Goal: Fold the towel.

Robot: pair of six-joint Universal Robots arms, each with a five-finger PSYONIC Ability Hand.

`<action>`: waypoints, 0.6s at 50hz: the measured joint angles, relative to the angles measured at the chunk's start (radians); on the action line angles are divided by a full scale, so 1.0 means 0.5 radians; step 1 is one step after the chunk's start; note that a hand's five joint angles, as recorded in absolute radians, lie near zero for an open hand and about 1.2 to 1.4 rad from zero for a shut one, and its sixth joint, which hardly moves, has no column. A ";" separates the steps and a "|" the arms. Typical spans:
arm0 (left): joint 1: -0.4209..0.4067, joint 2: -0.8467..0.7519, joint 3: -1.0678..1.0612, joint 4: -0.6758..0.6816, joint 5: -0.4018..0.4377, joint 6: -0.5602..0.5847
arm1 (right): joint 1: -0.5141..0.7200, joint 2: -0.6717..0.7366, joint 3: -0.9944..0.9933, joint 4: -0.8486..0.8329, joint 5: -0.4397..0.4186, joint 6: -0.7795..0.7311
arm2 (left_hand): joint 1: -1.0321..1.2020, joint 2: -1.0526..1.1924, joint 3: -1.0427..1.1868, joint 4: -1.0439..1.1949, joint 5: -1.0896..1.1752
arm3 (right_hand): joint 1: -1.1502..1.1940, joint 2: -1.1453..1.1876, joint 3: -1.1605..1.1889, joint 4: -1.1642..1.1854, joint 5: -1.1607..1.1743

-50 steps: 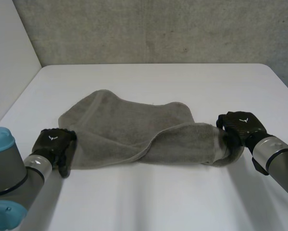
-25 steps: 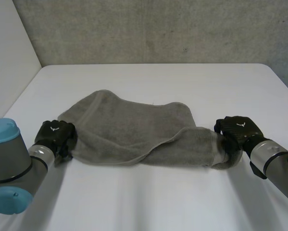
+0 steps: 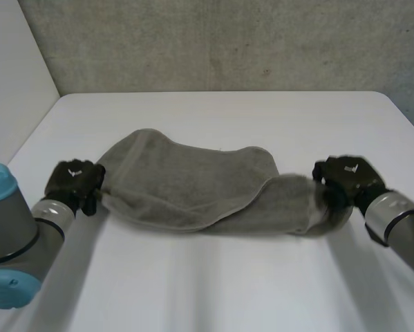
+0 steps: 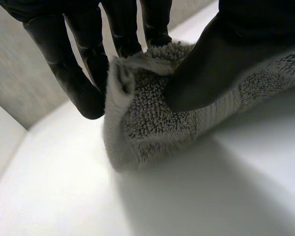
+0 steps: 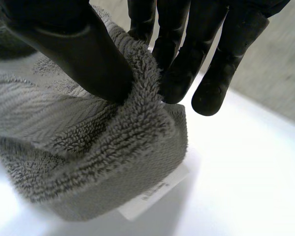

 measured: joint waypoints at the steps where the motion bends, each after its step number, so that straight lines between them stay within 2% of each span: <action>1: -0.001 0.028 -0.005 0.000 -0.001 -0.001 | -0.002 -0.020 -0.008 0.006 0.000 -0.004 | 0.000 0.000 0.001 0.000 0.000 | 0.000 0.002 0.002 0.001 0.000; 5: -0.004 0.234 -0.030 -0.010 -0.004 -0.018 | -0.011 -0.204 -0.099 0.120 -0.021 -0.066 | 0.000 0.000 0.002 0.000 0.000 | 0.000 0.002 0.002 0.001 0.000; 9: -0.002 0.508 -0.020 -0.051 0.000 -0.093 | -0.016 -0.389 -0.252 0.369 -0.085 -0.165 | 0.000 0.000 0.004 0.000 0.000 | 0.000 0.002 0.002 0.001 0.000; 12: 0.001 0.752 0.030 -0.140 0.007 -0.182 | -0.028 -0.532 -0.480 0.727 -0.169 -0.278 | 0.000 0.000 0.005 0.000 0.000 | 0.001 0.002 0.002 0.001 0.000; 18: 0.010 1.041 0.219 -0.409 0.015 -0.269 | -0.100 -0.641 -0.916 1.322 -0.256 -0.518 | 0.000 0.000 0.006 0.000 0.000 | 0.004 0.002 0.002 0.001 0.000; 25: 0.029 1.063 0.361 -0.601 0.020 -0.270 | -0.140 -0.544 -1.087 1.685 -0.266 -0.964 | 0.000 0.000 0.006 0.000 0.001 | 0.004 0.002 0.002 0.001 0.000; 30: 0.033 0.783 0.409 -0.622 0.020 -0.239 | -0.088 -0.317 -1.064 1.681 -0.237 -1.242 | 0.000 0.000 0.007 0.000 0.008 | 0.004 0.002 0.002 0.001 0.000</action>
